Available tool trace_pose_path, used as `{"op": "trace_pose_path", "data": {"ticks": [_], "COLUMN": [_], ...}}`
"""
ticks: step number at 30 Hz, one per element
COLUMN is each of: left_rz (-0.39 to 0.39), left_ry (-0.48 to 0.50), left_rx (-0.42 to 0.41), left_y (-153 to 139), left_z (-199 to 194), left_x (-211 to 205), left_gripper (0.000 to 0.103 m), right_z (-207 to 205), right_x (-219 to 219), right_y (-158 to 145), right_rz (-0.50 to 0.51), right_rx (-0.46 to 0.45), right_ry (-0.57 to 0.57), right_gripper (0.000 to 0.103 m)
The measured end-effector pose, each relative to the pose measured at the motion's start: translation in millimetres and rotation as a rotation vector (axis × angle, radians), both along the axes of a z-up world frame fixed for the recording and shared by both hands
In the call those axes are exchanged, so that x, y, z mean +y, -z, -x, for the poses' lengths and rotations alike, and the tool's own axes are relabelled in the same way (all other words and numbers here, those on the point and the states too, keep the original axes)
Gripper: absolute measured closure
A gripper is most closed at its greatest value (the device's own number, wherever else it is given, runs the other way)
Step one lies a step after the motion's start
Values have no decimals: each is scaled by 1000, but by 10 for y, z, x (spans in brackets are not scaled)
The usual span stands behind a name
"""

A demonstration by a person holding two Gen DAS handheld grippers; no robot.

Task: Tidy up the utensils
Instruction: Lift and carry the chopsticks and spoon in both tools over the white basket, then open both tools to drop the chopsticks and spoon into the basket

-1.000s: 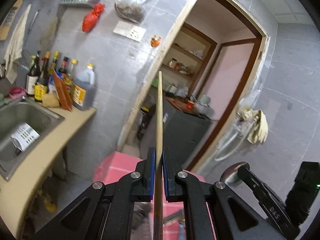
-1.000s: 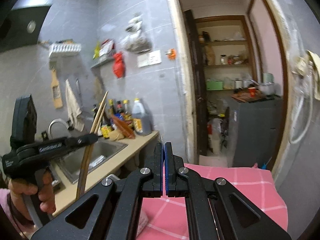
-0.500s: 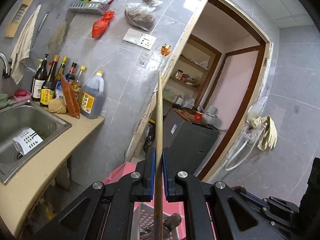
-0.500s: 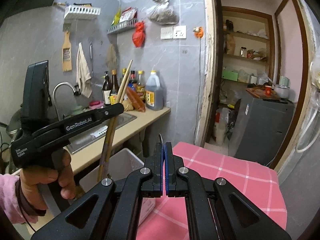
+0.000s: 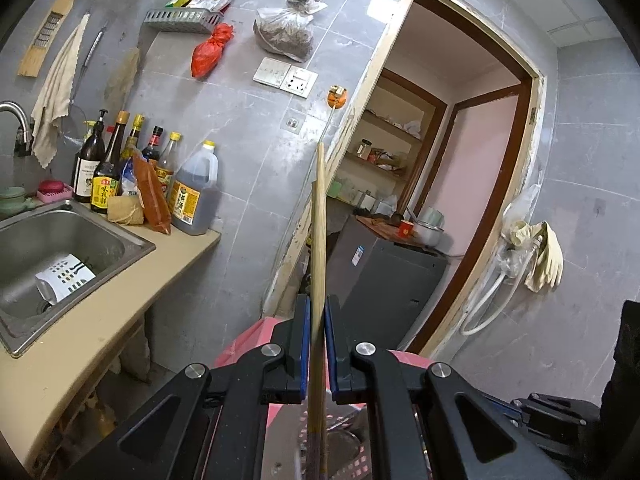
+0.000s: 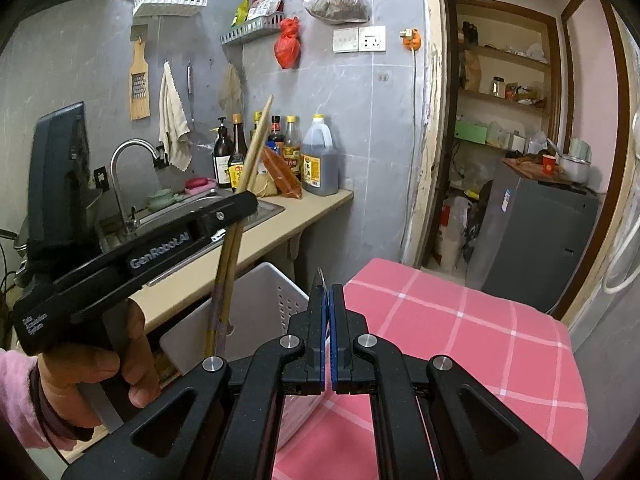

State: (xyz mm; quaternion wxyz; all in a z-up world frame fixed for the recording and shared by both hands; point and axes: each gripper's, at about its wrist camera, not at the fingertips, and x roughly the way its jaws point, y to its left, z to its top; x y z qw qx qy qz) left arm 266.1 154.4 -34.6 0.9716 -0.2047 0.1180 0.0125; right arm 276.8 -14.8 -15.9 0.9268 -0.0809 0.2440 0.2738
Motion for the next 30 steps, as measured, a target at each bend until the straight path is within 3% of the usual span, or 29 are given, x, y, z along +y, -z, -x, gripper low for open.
{"op": "trace_pose_path", "data": {"ticks": [13, 30], "left_rz": [-40, -93], "left_ry": [-23, 64], "left_rx": [-36, 39], "left_y": [-80, 7], "left_z": [51, 300], "left_x": [54, 10], "left_gripper": [96, 95], "right_z": [-18, -9], "right_x": [4, -24], "right_y": [93, 217], "right_rz": [-7, -44], "right_rx": [28, 88], "right_ry": [-1, -18], "right_gripper": [101, 99]}}
